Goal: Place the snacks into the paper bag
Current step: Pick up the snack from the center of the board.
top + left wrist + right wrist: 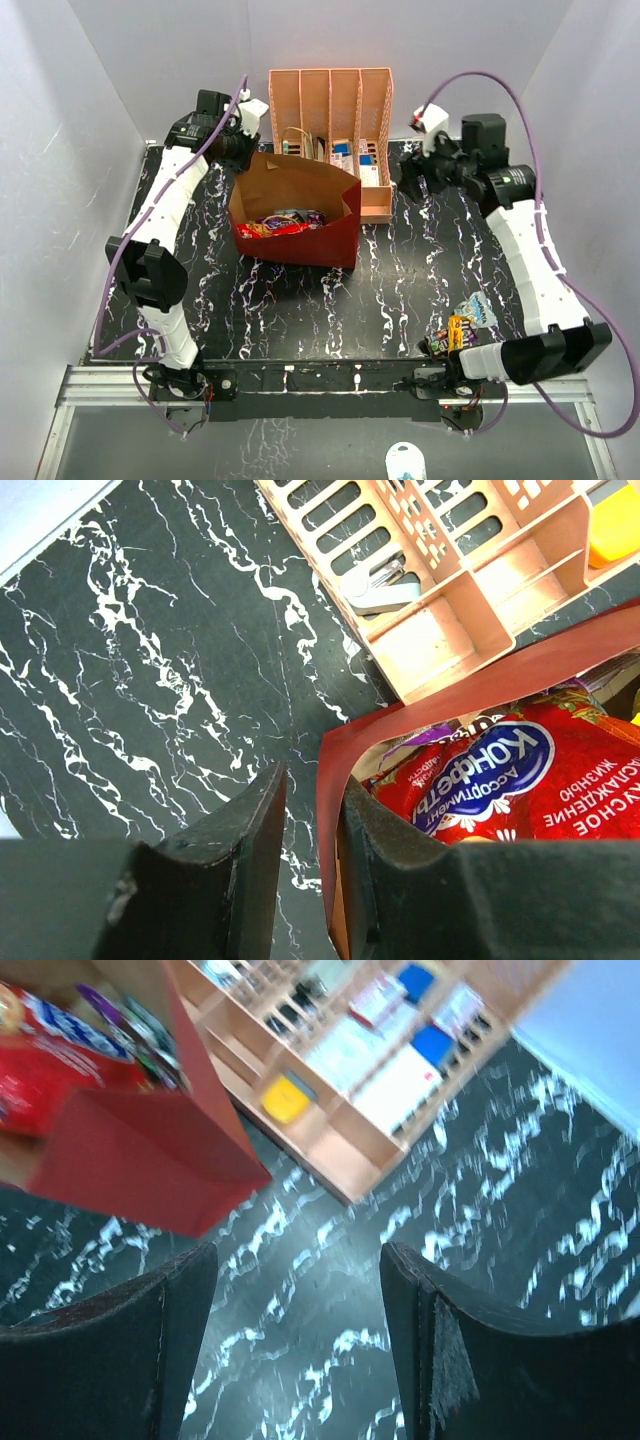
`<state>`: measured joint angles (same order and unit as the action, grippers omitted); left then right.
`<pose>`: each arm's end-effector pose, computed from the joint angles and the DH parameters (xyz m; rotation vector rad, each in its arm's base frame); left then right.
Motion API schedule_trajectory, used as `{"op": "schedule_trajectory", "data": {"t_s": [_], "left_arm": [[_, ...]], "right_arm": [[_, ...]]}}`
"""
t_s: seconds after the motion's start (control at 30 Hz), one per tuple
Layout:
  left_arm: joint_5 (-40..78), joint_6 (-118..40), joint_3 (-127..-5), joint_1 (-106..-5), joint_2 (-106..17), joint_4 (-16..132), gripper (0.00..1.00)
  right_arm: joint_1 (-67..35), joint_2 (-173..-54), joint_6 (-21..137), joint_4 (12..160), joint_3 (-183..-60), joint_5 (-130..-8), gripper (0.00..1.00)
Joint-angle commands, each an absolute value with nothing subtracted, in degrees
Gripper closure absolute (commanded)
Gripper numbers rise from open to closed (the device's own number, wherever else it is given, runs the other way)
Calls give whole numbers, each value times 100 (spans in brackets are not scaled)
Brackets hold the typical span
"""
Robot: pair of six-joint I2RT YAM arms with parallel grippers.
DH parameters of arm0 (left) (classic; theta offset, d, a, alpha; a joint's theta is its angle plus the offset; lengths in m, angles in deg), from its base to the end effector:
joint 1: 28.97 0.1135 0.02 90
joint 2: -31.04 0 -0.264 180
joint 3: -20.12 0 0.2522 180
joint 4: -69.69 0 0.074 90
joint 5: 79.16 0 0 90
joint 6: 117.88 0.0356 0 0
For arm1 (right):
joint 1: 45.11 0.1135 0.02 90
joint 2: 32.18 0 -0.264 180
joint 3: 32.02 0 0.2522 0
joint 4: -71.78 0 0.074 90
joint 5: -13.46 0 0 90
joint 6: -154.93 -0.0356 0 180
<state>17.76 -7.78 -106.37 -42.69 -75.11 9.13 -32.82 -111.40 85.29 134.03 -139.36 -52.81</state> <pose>0.4006 -0.1022 0.3841 0.7202 2.1504 -0.0783 0.2718 0.0739 0.4319 -0.8220 1.9669 0.3650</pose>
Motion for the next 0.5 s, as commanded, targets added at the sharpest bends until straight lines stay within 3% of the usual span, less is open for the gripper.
{"op": "schedule_trajectory", "data": {"t_s": [0.0, 0.27, 0.47], "left_arm": [[2104, -859, -10938, -4025, -7624, 828, 74], [2818, -901, -10757, -3934, -7448, 667, 70], [2872, -959, -10734, -3934, -7499, 633, 69]], "right_arm": [[-3908, -10576, 8794, 13693, -13063, -5506, 31], [-4124, -9331, 10206, 15173, -11184, -5852, 28], [-4129, -9349, 10607, 15755, -10484, -6234, 27]]}}
